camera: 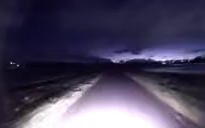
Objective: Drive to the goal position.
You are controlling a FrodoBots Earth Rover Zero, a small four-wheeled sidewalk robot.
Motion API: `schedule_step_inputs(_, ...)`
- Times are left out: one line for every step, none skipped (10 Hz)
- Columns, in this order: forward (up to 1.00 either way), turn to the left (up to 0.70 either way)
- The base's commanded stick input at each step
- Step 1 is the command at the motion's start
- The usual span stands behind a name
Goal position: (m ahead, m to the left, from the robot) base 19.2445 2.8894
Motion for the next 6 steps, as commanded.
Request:
schedule_step_inputs(0.85,0.00)
schedule_step_inputs(0.85,-0.02)
schedule_step_inputs(0.85,-0.05)
schedule_step_inputs(0.85,-0.34)
schedule_step_inputs(0.85,-0.34)
schedule_step_inputs(0.85,0.00)
